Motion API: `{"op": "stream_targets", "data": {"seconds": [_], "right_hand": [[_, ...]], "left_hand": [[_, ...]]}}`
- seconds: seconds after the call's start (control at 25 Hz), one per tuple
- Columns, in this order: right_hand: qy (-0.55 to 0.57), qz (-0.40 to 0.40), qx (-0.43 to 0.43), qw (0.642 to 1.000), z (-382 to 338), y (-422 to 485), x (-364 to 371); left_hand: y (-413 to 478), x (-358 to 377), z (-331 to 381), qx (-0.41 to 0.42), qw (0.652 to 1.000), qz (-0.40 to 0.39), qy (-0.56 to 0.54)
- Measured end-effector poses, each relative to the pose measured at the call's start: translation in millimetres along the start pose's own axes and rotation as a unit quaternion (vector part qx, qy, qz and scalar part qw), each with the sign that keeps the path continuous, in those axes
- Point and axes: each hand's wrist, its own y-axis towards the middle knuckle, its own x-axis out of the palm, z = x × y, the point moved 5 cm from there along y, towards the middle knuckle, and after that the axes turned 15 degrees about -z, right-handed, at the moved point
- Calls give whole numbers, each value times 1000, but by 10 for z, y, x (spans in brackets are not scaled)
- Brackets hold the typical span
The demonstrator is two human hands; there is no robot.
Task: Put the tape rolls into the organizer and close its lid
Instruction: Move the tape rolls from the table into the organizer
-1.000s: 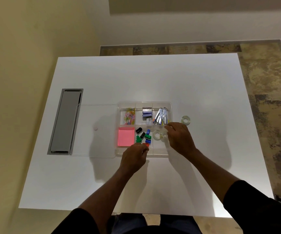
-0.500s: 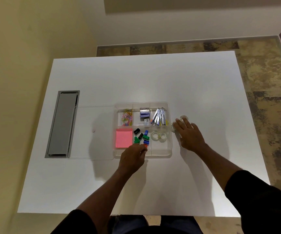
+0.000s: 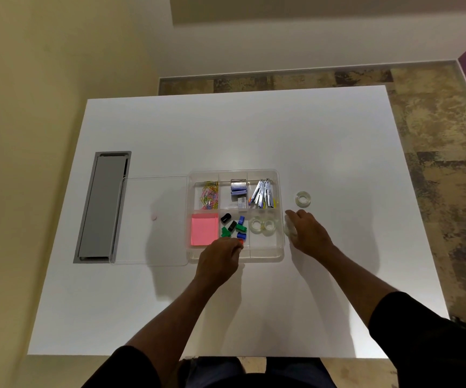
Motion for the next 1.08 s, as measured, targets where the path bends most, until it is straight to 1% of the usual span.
{"op": "stream_targets", "data": {"seconds": [0.08, 0.16, 0.24, 0.32, 0.4, 0.48, 0.6, 0.76, 0.84, 0.92, 1.0, 1.08], "right_hand": [[62, 28, 12, 998, -3, -1, -47], [113, 77, 19, 990, -23, -17, -106], [142, 114, 18, 983, -65, -48, -148], [156, 131, 0, 979, -144, -79, -177], [138, 130, -33, 981, -265, -97, -184], [88, 122, -49, 987, -403, -96, -184], [10, 97, -48, 994, -562, -51, -162], [-42, 66, -36, 996, -645, 10, -116], [-35, 69, -33, 996, -627, 19, -109], [9, 86, -39, 995, -576, 7, -138], [51, 127, -36, 990, -476, -12, -212], [67, 164, -5, 984, -323, -19, -303]], "left_hand": [[-17, -7, -13, -4, 1000, 10, 2], [-35, -9, -23, -4, 1000, 14, -2], [-43, -4, -22, -3, 1000, 10, -5], [-44, 2, -24, -3, 1000, 8, -7], [-46, 8, -16, -3, 1000, 11, -6], [-49, 5, -10, -3, 1000, 15, -7], [-71, 15, -6, -5, 1000, 13, -4], [-93, 28, -4, -9, 1000, 11, 2], [-100, 29, -5, -10, 1000, 13, 5], [-97, 34, -18, -11, 1000, 13, 8], [-94, 41, -25, -12, 1000, 10, 9], [-90, 46, -24, -11, 1000, 8, 9]]}}
